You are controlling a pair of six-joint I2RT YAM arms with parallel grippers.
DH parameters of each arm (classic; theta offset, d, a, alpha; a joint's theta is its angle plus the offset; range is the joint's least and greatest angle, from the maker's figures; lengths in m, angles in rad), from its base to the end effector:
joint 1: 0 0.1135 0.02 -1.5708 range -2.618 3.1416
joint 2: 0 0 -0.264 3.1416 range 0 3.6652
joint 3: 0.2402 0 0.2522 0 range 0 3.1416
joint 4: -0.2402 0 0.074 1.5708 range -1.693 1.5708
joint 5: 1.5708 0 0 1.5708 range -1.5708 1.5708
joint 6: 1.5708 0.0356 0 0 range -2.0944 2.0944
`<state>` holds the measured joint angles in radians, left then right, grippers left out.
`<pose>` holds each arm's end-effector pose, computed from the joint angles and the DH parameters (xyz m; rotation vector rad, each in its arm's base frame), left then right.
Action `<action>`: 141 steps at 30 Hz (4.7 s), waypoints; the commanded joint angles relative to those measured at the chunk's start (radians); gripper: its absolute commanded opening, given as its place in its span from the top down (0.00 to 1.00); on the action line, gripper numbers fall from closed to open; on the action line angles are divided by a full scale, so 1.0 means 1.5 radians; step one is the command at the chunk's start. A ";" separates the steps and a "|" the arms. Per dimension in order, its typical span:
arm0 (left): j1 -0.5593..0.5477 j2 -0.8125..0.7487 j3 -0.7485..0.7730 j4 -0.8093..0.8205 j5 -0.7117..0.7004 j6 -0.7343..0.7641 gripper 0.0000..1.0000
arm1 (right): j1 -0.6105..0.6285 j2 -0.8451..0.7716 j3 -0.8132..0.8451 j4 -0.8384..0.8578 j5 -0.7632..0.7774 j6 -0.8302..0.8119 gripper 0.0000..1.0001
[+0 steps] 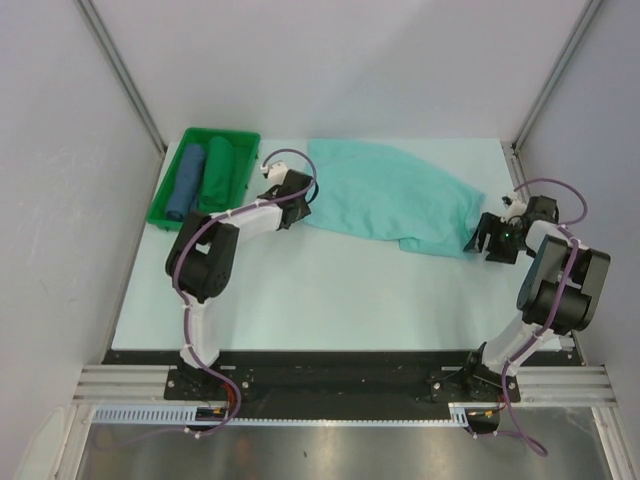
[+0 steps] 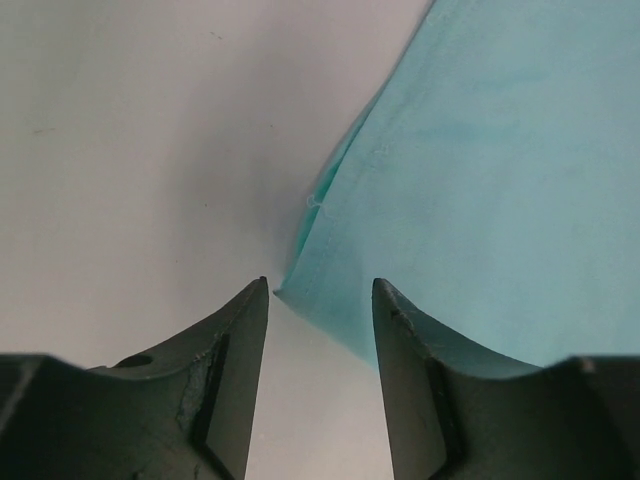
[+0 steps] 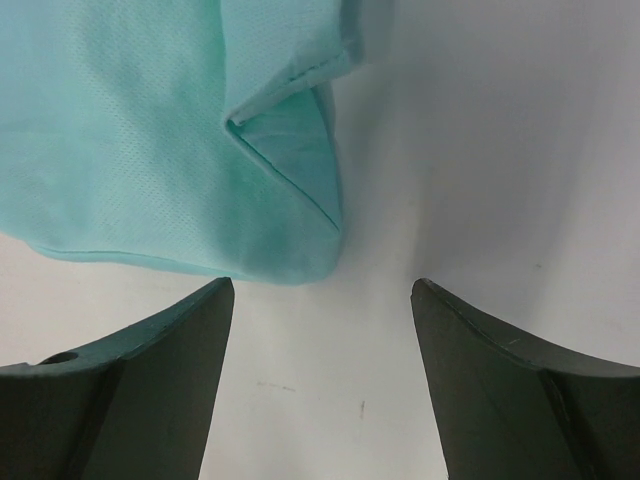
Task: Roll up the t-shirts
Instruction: Flatten out the T-shirt at the center of the board.
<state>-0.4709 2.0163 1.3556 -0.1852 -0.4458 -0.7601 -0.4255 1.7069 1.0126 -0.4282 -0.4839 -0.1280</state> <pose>0.3940 -0.1834 0.1693 -0.5282 2.2525 -0.0781 0.3058 -0.1204 0.1693 0.2360 2.5422 0.4463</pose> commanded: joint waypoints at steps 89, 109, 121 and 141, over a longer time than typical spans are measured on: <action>0.014 0.037 0.043 -0.037 0.056 0.059 1.00 | 0.038 0.041 0.024 0.231 0.072 0.077 0.39; 0.014 0.002 0.029 -0.021 0.082 0.074 1.00 | 0.095 0.113 0.085 0.142 0.212 0.106 0.45; 0.014 -0.025 0.022 -0.020 0.070 0.080 1.00 | 0.070 0.104 0.083 0.109 0.139 0.112 0.55; -0.003 -0.421 -0.064 -0.041 -0.036 0.211 1.00 | -0.034 -0.268 0.162 0.011 -0.056 0.051 1.00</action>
<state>-0.4591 1.5894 1.2911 -0.2558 -0.4286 -0.5381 -0.4004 1.3960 1.1721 -0.3779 -0.4454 -0.0303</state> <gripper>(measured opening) 0.006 0.010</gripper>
